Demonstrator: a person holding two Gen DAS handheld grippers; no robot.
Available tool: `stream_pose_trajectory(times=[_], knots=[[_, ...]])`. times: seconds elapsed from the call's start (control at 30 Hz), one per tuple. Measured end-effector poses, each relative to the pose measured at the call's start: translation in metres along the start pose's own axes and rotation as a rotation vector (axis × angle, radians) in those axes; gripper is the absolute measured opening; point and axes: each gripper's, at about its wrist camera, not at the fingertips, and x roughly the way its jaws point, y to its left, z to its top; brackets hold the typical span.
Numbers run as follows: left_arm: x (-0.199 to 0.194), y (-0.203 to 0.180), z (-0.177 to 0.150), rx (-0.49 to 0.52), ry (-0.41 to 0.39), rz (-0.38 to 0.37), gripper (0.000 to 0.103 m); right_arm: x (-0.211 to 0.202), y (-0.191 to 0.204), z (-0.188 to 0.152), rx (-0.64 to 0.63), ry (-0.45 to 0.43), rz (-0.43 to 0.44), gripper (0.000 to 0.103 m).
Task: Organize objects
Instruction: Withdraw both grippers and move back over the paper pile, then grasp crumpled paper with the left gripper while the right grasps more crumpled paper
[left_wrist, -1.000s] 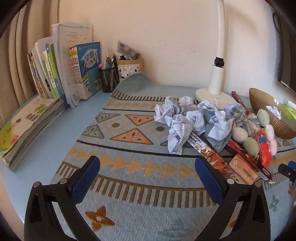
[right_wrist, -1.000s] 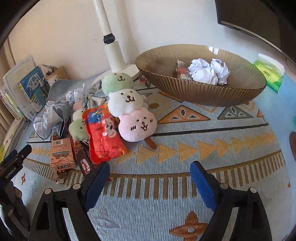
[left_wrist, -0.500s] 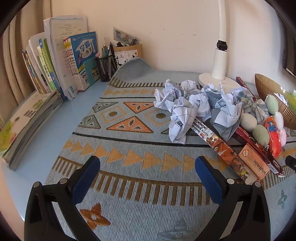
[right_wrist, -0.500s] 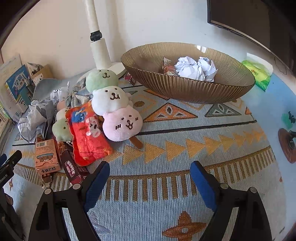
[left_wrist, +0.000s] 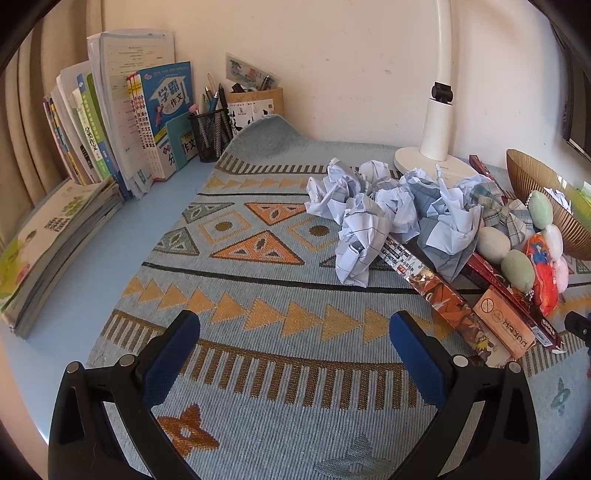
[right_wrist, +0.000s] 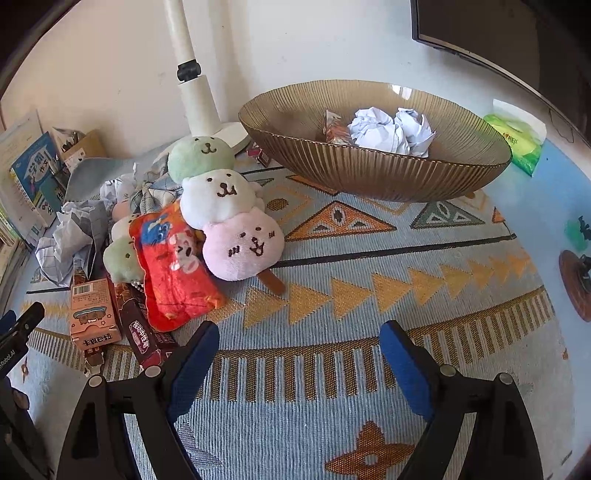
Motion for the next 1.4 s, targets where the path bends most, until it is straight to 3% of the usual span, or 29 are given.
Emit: stream_pose_trajectory(times=[0.33, 0.37, 0.47, 0.57, 0.67, 0.8, 0.9, 1.0, 1.13, 1.2, 1.3, 1.37, 1.4], knots=[[-0.003, 0.003, -0.001, -0.013, -0.019, 0.002, 0.102, 0.0, 0.001, 0.001, -0.007, 0.006, -0.001, 0.088], [-0.004, 0.003, 0.0, -0.007, -0.024, -0.015, 0.102, 0.0, 0.001, 0.001, -0.008, 0.007, -0.001, 0.088], [-0.002, 0.002, 0.013, 0.028, -0.004, -0.177, 0.102, 0.0, 0.001, 0.001, -0.009, 0.007, -0.003, 0.088], [0.005, 0.01, 0.034, -0.005, -0.007, -0.223, 0.102, -0.003, 0.0, 0.001, -0.002, -0.009, -0.008, 0.088], [0.021, 0.012, 0.048, 0.007, 0.02, -0.302, 0.102, -0.013, -0.001, 0.003, -0.022, -0.044, 0.116, 0.088], [0.042, 0.008, 0.054, 0.0, 0.074, -0.375, 0.071, -0.019, 0.007, 0.016, -0.011, -0.046, 0.228, 0.088], [0.054, 0.005, 0.051, -0.018, 0.099, -0.426, 0.067, -0.03, 0.039, 0.031, -0.057, -0.056, 0.327, 0.088], [0.06, 0.0, 0.046, -0.008, 0.121, -0.428, 0.034, -0.029, 0.091, 0.043, -0.174, -0.023, 0.373, 0.088], [0.05, 0.007, 0.045, -0.041, 0.055, -0.385, 0.034, -0.006, 0.149, 0.054, -0.265, 0.008, 0.391, 0.084], [0.048, 0.012, 0.045, -0.054, 0.031, -0.379, 0.034, 0.01, 0.165, 0.061, -0.252, 0.025, 0.385, 0.084], [0.045, 0.015, 0.045, -0.065, 0.001, -0.371, 0.034, 0.03, 0.176, 0.069, -0.249, 0.039, 0.374, 0.072], [0.045, 0.014, 0.045, -0.058, -0.002, -0.373, 0.034, 0.041, 0.181, 0.071, -0.264, 0.064, 0.363, 0.046], [0.044, 0.013, 0.045, -0.052, -0.004, -0.373, 0.034, 0.044, 0.181, 0.071, -0.263, 0.068, 0.372, 0.043]])
